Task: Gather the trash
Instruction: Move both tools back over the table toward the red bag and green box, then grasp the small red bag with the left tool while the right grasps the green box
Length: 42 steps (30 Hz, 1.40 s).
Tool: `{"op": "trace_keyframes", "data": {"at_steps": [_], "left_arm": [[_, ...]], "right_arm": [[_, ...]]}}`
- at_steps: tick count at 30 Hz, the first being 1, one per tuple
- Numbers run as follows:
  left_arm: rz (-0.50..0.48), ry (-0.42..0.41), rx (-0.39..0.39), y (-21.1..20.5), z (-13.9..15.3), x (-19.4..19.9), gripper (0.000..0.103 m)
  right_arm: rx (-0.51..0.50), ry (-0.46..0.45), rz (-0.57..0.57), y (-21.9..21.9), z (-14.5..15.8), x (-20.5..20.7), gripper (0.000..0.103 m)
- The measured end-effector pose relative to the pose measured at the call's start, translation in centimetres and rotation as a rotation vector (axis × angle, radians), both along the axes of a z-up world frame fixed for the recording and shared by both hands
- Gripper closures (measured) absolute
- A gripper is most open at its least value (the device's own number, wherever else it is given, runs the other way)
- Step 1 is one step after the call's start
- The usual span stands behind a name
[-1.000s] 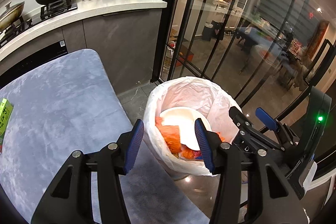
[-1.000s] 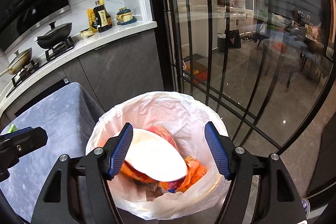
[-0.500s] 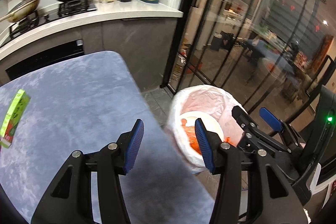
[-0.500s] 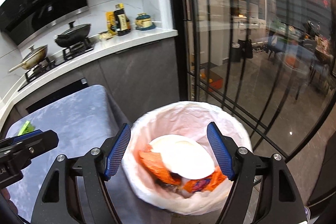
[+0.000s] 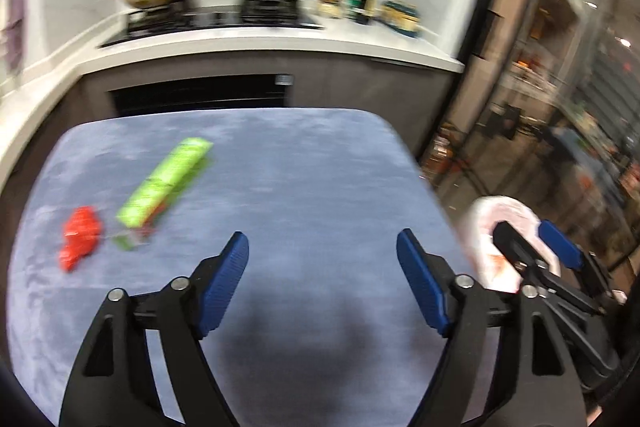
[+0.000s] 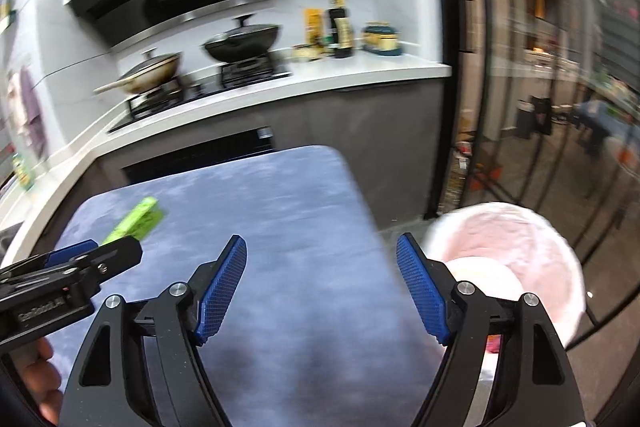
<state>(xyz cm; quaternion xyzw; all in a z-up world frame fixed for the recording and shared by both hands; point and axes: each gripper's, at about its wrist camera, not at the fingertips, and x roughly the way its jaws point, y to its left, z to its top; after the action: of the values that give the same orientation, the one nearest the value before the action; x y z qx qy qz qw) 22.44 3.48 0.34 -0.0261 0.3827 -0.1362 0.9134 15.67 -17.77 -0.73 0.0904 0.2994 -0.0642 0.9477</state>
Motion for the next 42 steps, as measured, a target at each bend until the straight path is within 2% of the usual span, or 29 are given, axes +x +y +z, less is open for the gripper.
{"op": "trace_keyframes", "data": {"at_steps": [5,9,15,20,28,30,32,35,38,42], "left_arm": [[0.132,0.023,0.039,6.9,-0.9,1.2,0.03],[0.258,0.073,0.049,13.3,-2.4,2.6,0.03],[0.356,0.119,0.046,19.6,-4.4,3.7,0.03],[0.369,0.146,0.016,22.0,-5.9,4.8,0.03],[0.348,0.199,-0.001,22.6,-8.6,7.3,0.031],[0.352,0.213,-0.006,22.6,-9.2,7.6,0.039],[0.343,0.232,-0.024,22.9,-9.7,7.9,0.061],[0.33,0.251,-0.055,23.2,-10.1,8.0,0.076],[0.336,0.238,-0.045,23.4,-9.9,7.8,0.081],[0.36,0.222,-0.063,24.1,-9.3,7.2,0.082]], "right_arm": [[0.007,0.009,0.099,5.8,-0.1,1.5,0.027],[0.01,0.029,0.17,10.5,-0.6,3.0,0.027],[0.01,0.06,0.254,16.9,-1.8,5.4,0.026],[0.0,0.083,0.298,21.3,-2.9,7.5,0.026],[0.018,0.116,0.311,23.9,-4.3,10.0,0.026],[0.015,0.123,0.311,24.2,-4.6,10.4,0.026],[0.016,0.132,0.309,24.5,-5.0,10.9,0.026],[0.019,0.141,0.306,24.8,-5.5,11.6,0.026],[0.025,0.145,0.303,25.2,-5.8,12.4,0.026],[0.034,0.156,0.3,26.1,-6.2,13.5,0.026]]}}
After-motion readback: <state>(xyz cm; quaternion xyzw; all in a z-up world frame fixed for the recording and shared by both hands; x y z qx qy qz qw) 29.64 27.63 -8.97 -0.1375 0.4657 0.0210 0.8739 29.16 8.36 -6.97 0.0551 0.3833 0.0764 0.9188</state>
